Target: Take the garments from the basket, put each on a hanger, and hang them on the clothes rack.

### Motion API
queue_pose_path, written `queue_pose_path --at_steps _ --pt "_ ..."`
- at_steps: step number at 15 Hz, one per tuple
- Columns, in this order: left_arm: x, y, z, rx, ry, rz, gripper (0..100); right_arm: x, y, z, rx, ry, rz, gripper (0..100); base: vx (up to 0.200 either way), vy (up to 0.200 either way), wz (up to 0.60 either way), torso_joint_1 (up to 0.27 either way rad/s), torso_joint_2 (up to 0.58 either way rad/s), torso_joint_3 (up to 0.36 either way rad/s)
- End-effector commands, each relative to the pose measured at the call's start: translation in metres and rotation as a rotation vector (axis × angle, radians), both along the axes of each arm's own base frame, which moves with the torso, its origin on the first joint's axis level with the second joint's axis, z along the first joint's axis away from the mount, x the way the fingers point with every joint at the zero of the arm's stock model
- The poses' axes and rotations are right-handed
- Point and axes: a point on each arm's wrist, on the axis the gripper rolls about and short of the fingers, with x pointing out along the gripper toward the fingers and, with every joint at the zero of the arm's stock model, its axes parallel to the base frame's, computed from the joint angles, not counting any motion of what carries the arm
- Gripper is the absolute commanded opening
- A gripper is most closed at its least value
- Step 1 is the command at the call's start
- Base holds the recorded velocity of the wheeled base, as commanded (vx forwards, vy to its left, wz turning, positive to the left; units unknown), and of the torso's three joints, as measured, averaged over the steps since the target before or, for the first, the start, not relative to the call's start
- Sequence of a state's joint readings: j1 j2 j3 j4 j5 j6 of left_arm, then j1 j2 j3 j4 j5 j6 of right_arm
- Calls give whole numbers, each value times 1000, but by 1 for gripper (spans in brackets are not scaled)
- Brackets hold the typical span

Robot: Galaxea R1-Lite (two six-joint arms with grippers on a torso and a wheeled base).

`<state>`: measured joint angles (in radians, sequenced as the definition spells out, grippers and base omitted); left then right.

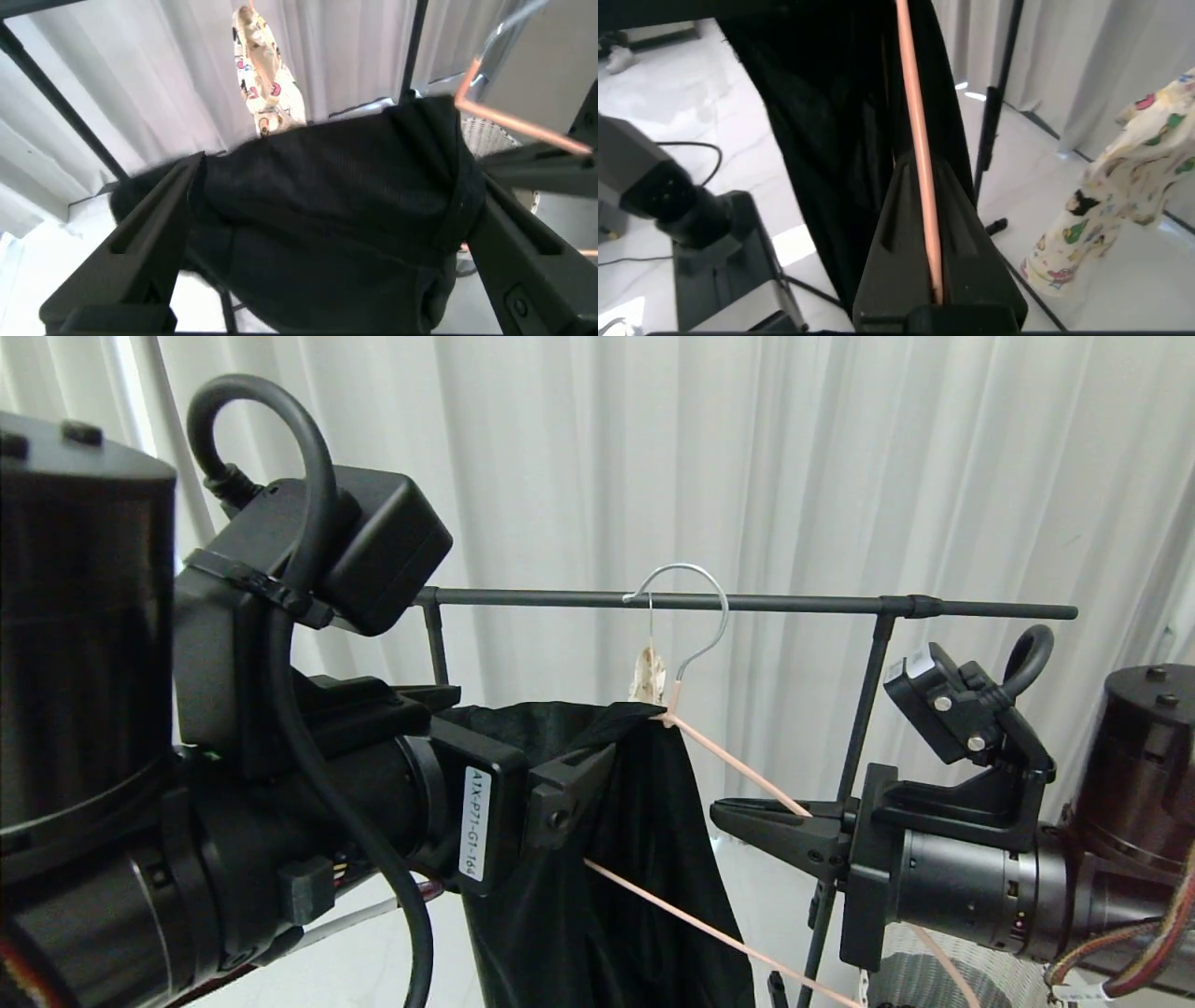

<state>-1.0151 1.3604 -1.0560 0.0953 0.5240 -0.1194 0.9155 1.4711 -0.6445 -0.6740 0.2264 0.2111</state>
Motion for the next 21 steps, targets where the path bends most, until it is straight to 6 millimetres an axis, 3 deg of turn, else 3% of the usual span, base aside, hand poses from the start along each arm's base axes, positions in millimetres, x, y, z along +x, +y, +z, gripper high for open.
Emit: queue_pose_path --at_steps 1,6,8,12,15,17,21 --pt "-1 1 -1 2 1 0 100 3 -2 -1 -8 -11 -14 0 0 0 0 0 0 0" --pt "-1 1 -6 43 -12 -15 100 13 2 1 16 -130 -70 0 0 0 0 0 0 0" --pt "-7 11 -12 57 -7 -19 100 18 -6 1 18 -175 -112 0 0 0 0 0 0 0" --pt "-38 75 -21 37 -33 -295 100 6 -34 -19 -48 -196 3 0 0 0 0 0 0 0" --pt "-44 102 -40 161 -96 -359 100 -5 -44 -41 -118 -202 105 0 0 0 0 0 0 0" --pt "-43 98 -47 180 -82 -473 100 -12 -40 -42 -108 -222 156 0 0 0 0 0 0 0" --pt "-14 65 -62 204 -33 -638 100 -30 -30 -39 -84 -246 249 0 0 0 0 0 0 0"
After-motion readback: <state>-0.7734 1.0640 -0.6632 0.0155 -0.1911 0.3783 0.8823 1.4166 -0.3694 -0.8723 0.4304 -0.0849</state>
